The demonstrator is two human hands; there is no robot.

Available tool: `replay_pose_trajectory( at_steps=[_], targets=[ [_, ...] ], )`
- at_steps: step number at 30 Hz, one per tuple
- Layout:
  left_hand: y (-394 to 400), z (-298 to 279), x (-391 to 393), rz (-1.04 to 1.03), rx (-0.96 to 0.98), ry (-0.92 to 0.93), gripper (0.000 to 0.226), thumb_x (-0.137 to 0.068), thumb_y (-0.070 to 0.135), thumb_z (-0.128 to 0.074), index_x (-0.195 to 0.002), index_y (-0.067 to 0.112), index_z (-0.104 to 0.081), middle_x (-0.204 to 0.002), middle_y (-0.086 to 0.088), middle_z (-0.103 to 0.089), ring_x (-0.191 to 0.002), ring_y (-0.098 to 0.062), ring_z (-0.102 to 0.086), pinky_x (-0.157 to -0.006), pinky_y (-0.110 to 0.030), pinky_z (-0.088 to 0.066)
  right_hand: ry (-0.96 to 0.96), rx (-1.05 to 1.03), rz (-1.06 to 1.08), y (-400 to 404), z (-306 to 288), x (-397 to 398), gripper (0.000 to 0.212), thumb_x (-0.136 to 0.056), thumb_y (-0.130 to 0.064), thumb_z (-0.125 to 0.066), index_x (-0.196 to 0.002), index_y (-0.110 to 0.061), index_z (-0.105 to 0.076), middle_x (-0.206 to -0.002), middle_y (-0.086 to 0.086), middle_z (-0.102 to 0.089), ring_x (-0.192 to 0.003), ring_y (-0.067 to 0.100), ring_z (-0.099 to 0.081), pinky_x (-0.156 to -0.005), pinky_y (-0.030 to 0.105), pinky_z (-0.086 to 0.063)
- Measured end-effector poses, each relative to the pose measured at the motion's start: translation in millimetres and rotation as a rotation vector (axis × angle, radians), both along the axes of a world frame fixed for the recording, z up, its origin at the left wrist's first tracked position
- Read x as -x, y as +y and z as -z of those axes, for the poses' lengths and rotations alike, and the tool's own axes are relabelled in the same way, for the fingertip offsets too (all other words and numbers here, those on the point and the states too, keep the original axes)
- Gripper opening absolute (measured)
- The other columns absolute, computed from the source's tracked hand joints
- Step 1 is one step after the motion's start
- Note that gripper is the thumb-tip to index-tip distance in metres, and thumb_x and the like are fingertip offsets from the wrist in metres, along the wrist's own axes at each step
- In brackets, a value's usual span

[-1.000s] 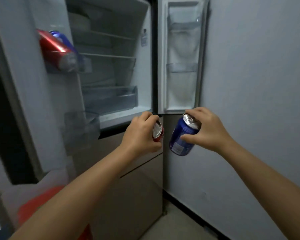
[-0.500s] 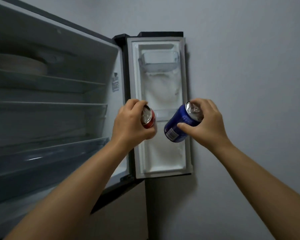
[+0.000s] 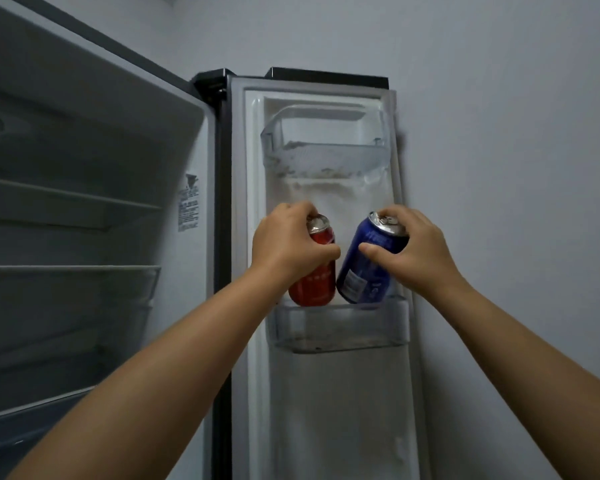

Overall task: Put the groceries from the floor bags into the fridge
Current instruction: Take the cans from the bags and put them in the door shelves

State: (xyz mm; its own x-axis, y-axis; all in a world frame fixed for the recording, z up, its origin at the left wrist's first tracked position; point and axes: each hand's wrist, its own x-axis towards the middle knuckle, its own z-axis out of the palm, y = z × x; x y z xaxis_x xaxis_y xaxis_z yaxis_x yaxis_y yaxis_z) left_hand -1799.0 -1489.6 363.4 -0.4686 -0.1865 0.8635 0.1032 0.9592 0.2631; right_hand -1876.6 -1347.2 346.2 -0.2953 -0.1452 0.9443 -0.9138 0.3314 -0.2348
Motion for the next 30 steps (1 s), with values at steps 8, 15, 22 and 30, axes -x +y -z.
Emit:
replay_pose_trajectory(
  at_steps=[8,15,22,30],
  targets=[
    [-16,-9,26,0.158,-0.191,-0.253,0.020,-0.077,0.033,-0.069,-0.089,0.019,-0.061,-0.077,0.001,-0.060,-0.079,-0.018,-0.061,-0.072,-0.031,-0.054,-0.303,-0.200,-0.295,-5,-17,35,0.019,-0.086,-0.014,-0.060,-0.105,-0.016,-0.059,-0.089,-0.008,-0.059,-0.080,0.006,-0.057,-0.076,0.023,-0.049],
    [-15,-17,35,0.065,-0.214,-0.479,0.022,-0.084,0.035,-0.059,-0.080,0.014,-0.062,-0.073,-0.005,-0.059,-0.064,-0.018,-0.058,-0.059,-0.025,-0.051,-0.323,-0.363,-0.157,-26,-20,49,0.024,-0.095,-0.023,-0.043,-0.108,-0.008,-0.058,-0.106,0.009,-0.058,-0.107,0.025,-0.056,-0.094,0.032,-0.042],
    [-9,-1,35,-0.103,0.012,-0.535,0.042,-0.103,0.031,-0.028,-0.136,0.008,-0.039,-0.139,-0.016,-0.047,-0.125,-0.030,-0.047,-0.099,-0.034,-0.040,-0.194,-0.420,0.065,-38,-5,55,0.038,-0.099,-0.012,-0.026,-0.130,0.006,-0.040,-0.138,0.021,-0.046,-0.126,0.032,-0.042,-0.098,0.029,-0.029],
    [-3,14,-1,-0.296,0.090,-0.396,0.036,-0.095,0.018,-0.048,-0.131,0.014,-0.050,-0.131,-0.011,-0.055,-0.120,-0.030,-0.052,-0.097,-0.039,-0.044,0.094,-0.128,-0.054,-21,10,34,0.036,-0.085,-0.019,-0.047,-0.105,0.004,-0.066,-0.110,0.020,-0.067,-0.104,0.029,-0.060,-0.084,0.017,-0.036]
  ],
)
